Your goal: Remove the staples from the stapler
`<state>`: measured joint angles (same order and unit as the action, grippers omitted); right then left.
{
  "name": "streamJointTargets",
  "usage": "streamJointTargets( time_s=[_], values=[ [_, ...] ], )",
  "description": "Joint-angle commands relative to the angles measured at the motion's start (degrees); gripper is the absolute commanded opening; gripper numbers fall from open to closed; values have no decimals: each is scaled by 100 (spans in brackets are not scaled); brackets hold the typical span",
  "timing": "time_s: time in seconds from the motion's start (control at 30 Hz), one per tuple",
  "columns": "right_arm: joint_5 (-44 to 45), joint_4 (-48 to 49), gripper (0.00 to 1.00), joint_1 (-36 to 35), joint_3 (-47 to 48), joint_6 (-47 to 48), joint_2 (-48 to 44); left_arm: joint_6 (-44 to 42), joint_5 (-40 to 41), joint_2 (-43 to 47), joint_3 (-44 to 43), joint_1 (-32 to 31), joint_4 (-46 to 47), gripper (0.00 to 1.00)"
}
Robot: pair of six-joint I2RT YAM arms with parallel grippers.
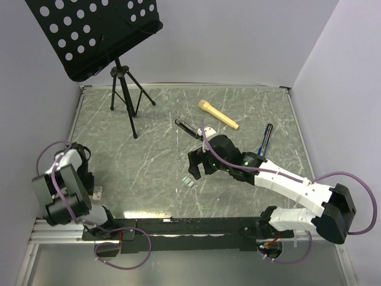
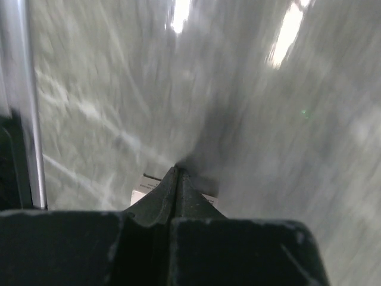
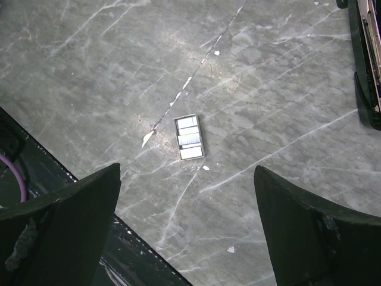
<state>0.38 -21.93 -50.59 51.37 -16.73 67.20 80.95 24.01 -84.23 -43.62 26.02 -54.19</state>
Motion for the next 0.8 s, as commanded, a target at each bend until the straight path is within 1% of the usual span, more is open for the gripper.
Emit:
streamJointTargets(
  time_s=[0.0,0.03,0.07,0.13,0.17,0.2,0.23,0.27,0.3,0.33,0.37,0.47,0.5,0.57,0.63,0.7,0.77],
  values=[
    [-3,189,100,40,-40,-93,-216,122,-1091,651,415,-456,321,1],
    [-3,207,100,40,-40,-128,-173,280,-1178,731,450,-623,409,1],
    [-38,216,100,32,-40,-137,-163,394,-1440,776,503,-1051,514,1],
    [-152,190,100,23,-5,-164,-128,823,-1741,767,451,-1580,393,1],
    [-144,189,100,23,4,-164,-119,991,-1898,759,346,-2200,296,1],
    [-118,198,100,23,-5,-181,-137,1158,-1952,793,284,-2511,191,1],
    [-117,216,100,23,-31,-207,-172,1508,-1988,846,231,-2853,164,1],
    [-117,233,100,23,-57,-216,-189,1686,-2031,899,91,-3449,146,1],
    [-126,303,100,23,-110,-234,-224,1818,-2023,995,-6,-3707,111,1],
    [-144,321,100,14,-128,-251,-242,1976,-1971,1031,-294,-4084,85,1],
    [-144,330,100,23,-145,-260,-234,1986,-1883,1057,-479,-4209,58,1],
    [-170,321,100,31,-163,-278,-199,1846,-1251,1057,-1244,-4377,-336,1],
    [-205,330,100,14,-180,-287,-190,1854,-893,1057,-1385,-4377,-477,1],
    [-231,348,100,23,-189,-296,-172,2117,-531,1048,-1623,-4377,-1152,1],
    [-223,339,100,23,-198,-313,-207,2572,-92,1083,-1563,-4334,-1827,1],
    [-223,348,100,23,-224,-304,-260,2680,7,1267,-1335,-4194,-1946,2],
    [-214,356,100,23,-242,-296,-295,2532,-19,1478,-861,-3720,-1780,1]
  ],
)
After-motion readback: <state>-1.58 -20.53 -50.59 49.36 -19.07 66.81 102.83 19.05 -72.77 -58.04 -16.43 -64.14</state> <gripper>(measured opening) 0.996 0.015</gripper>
